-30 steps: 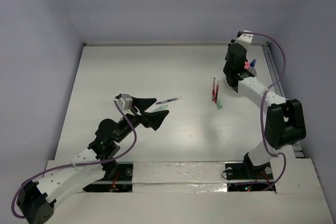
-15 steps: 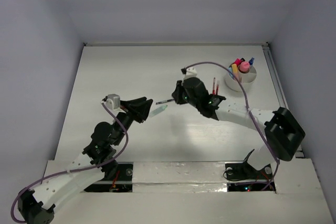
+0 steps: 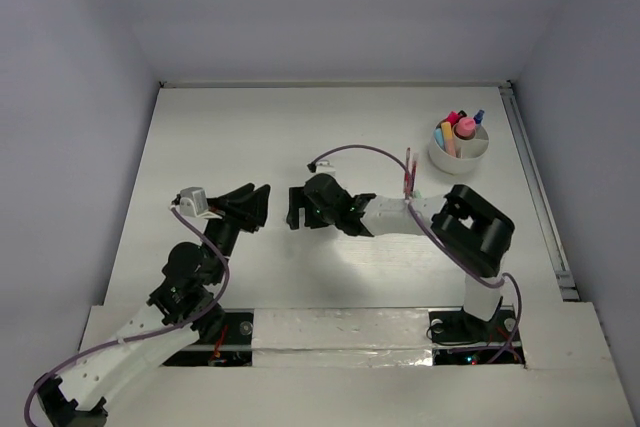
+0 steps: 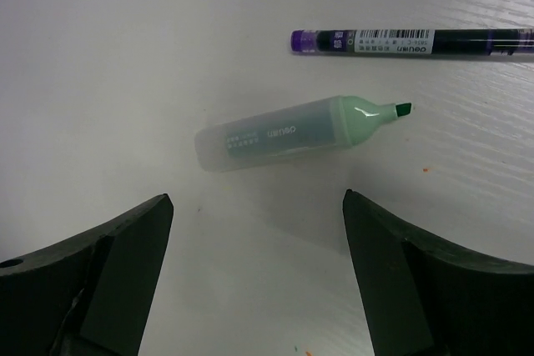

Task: Sort the stationery into containers
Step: Pick up the pen from the center of the board.

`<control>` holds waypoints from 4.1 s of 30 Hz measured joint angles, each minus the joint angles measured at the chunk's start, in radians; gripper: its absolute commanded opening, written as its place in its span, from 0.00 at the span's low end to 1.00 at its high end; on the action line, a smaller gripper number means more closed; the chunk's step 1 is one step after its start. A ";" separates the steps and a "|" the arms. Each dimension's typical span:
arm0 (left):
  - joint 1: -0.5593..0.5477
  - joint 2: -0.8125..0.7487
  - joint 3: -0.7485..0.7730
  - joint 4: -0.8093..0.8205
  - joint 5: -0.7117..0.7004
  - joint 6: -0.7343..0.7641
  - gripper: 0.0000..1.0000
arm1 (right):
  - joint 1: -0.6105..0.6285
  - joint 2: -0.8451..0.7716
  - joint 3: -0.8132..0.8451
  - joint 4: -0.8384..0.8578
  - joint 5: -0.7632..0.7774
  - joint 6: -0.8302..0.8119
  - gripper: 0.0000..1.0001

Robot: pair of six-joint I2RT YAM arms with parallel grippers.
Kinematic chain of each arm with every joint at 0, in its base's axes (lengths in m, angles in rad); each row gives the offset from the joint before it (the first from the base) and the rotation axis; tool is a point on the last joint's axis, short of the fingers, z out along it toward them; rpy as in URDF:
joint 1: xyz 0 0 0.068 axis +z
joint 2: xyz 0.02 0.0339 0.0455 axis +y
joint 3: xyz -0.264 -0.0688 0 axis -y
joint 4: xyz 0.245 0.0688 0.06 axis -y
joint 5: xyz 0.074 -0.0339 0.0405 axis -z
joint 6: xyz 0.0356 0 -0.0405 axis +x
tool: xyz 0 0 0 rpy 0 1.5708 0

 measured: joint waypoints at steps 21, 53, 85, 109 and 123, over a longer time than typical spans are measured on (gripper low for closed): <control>0.000 0.047 0.000 0.005 0.070 0.010 0.46 | 0.105 0.201 0.278 -0.319 0.423 0.026 0.65; 0.000 0.112 0.000 0.037 0.109 0.010 0.46 | -0.043 -0.099 -0.046 -0.297 0.306 0.036 0.79; 0.000 0.200 0.000 0.077 0.143 0.010 0.46 | -0.089 0.051 0.075 -0.276 0.352 -0.019 0.17; -0.002 0.797 0.007 0.351 0.589 -0.181 0.41 | -0.088 -0.496 -0.246 -0.136 0.290 -0.032 0.00; -0.071 1.022 0.124 0.566 0.664 -0.291 0.46 | -0.088 -0.611 -0.368 0.047 0.227 -0.024 0.00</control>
